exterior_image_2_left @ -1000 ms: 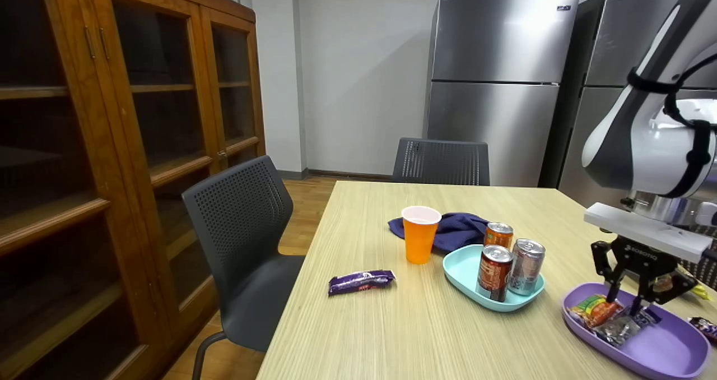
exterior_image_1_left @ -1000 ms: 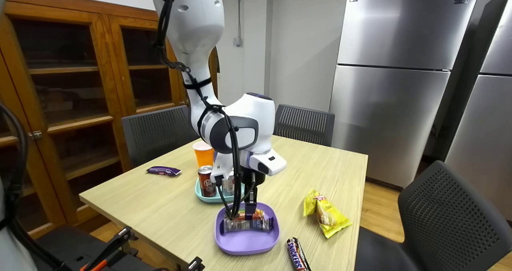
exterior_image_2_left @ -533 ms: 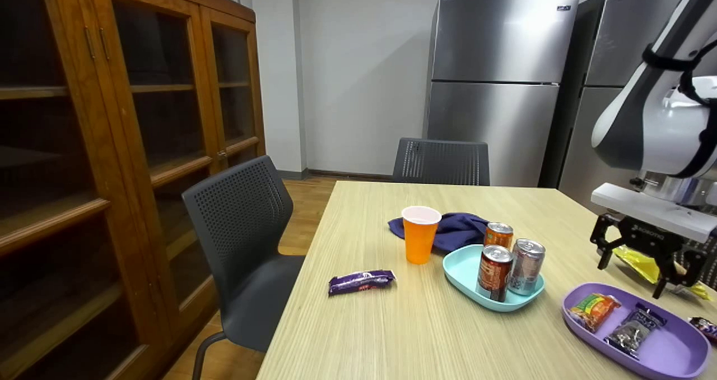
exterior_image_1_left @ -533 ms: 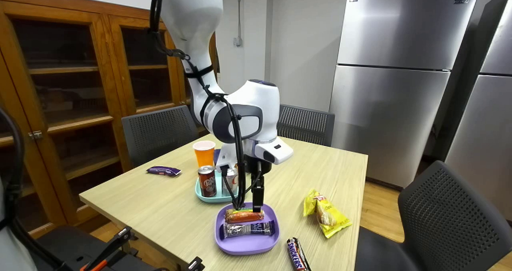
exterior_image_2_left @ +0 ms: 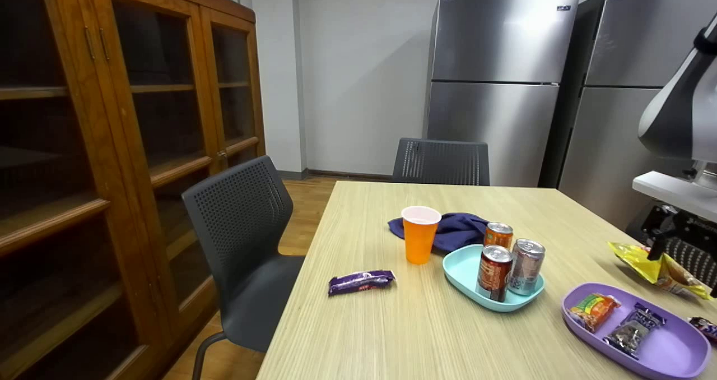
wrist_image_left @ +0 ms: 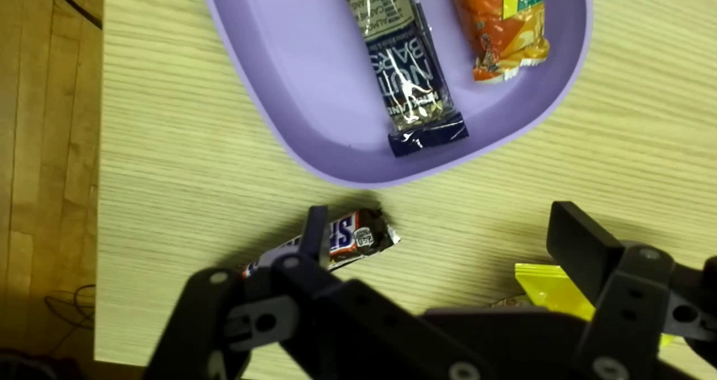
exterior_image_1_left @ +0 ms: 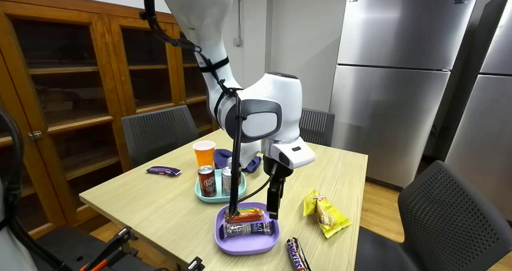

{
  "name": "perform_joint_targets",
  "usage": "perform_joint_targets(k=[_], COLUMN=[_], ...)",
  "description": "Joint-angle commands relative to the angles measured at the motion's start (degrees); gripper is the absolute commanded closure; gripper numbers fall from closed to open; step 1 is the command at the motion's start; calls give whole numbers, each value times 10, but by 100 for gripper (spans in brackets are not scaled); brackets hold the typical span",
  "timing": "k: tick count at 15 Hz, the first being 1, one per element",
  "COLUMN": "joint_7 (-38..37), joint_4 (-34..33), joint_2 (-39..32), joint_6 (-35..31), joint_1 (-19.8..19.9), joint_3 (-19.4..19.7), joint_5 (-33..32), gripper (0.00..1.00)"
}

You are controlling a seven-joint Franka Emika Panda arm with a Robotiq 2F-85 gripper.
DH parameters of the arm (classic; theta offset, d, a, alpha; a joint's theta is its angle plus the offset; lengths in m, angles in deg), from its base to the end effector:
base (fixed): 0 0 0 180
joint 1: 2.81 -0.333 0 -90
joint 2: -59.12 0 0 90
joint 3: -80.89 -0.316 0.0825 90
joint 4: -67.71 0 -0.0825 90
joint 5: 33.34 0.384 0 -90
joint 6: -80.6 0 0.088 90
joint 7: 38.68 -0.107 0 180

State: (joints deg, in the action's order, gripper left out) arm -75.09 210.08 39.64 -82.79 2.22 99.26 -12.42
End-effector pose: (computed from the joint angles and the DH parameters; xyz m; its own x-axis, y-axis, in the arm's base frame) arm 0.4218 -0.2136 0.1690 0.1970 -0.9797 0.0362 -0.9788 -0.1986 -0.0489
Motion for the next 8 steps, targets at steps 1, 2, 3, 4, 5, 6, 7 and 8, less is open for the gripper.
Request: perform_joint_targets(k=[1,2,3,4,5,6,7,8], joint_7=[-5,-4,-4,-4,-4,-4,-4,-4], joint_4=[-1,-3,-3,-3,-3,-3,-2,-2], joint_2=[0,0,0,0,1,1,1,1], joint_6=[0,1,2,2,2,2,2,2], joint_1=[12,15,16,16,16,16,16,16], joint_3=[-6,-5,-5,-5,-5,-5,-5,-5], joint_5=[-6,-6,-6,-6,-6,-6,-6,-6], gripper=[0,0,0,0,0,0,0,0])
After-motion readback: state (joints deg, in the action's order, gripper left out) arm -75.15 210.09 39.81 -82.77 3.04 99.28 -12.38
